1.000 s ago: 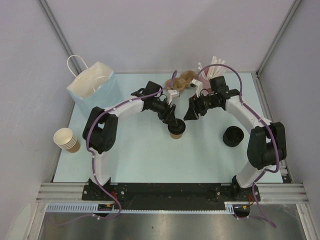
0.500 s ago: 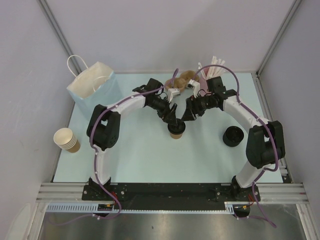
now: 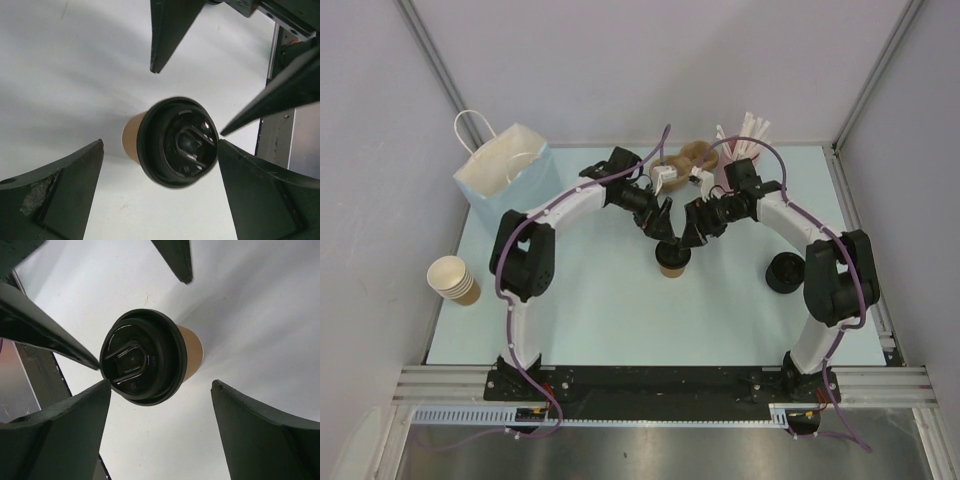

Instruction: Pack the takeout coffee

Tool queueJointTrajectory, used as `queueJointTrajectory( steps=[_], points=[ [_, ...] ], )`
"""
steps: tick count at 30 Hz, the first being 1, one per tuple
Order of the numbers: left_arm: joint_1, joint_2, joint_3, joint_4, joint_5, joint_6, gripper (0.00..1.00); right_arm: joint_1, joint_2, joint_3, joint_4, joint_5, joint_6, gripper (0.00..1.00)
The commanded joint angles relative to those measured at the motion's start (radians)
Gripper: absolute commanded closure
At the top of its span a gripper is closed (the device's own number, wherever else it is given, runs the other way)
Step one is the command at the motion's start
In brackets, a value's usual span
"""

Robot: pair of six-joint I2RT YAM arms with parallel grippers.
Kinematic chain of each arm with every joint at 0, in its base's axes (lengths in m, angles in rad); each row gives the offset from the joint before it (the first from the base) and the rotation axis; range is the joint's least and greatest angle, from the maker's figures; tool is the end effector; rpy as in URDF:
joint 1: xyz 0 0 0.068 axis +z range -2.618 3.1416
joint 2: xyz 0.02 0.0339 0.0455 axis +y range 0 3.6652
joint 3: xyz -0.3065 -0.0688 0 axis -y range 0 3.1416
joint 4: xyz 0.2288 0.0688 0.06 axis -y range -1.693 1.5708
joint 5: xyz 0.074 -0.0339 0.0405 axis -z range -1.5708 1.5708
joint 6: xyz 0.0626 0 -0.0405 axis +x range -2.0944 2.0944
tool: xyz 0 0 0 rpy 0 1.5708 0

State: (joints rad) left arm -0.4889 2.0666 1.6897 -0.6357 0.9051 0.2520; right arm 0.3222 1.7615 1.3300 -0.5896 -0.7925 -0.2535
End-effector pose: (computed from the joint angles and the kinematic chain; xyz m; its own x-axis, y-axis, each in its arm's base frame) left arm 0.3833 -0.2597 0.2591 -0.5612 0.4730 -0.6793 0.8238 0.2392 -0.5140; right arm 0.3393 0.1603 0.2727 -0.6387 -0.3988 -0.6580 -0.7597 0.4629 0.4568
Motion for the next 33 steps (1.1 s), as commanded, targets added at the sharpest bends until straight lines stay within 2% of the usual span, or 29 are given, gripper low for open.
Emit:
queueJointTrajectory(
  steps=[1,4,11,16,22,28,33],
  points=[
    [0.052,-0.128,-0.074,0.039,0.006,0.001,0.0,0.023,0.019,0.026,0.054,0.009,0.026,0.13],
    [0.111,-0.145,-0.166,0.059,-0.008,0.004,0.01,0.031,0.036,0.029,0.082,0.015,0.048,0.13],
    [0.135,-0.161,-0.286,0.136,-0.043,0.007,0.01,0.043,0.087,0.051,0.091,0.041,0.069,0.18],
    [0.133,-0.12,-0.288,0.165,-0.037,-0.02,0.01,0.054,0.107,0.055,0.09,0.049,0.068,0.27],
    [0.119,-0.094,-0.262,0.168,0.001,-0.036,0.01,0.06,0.124,0.055,0.076,0.071,0.054,0.48],
    [0.085,-0.082,-0.255,0.182,0.002,-0.048,0.01,0.06,0.136,0.054,0.067,0.078,0.048,0.55],
    [0.081,-0.072,-0.26,0.195,0.034,-0.06,0.01,0.058,0.139,0.055,0.063,0.082,0.045,0.55]
  ],
)
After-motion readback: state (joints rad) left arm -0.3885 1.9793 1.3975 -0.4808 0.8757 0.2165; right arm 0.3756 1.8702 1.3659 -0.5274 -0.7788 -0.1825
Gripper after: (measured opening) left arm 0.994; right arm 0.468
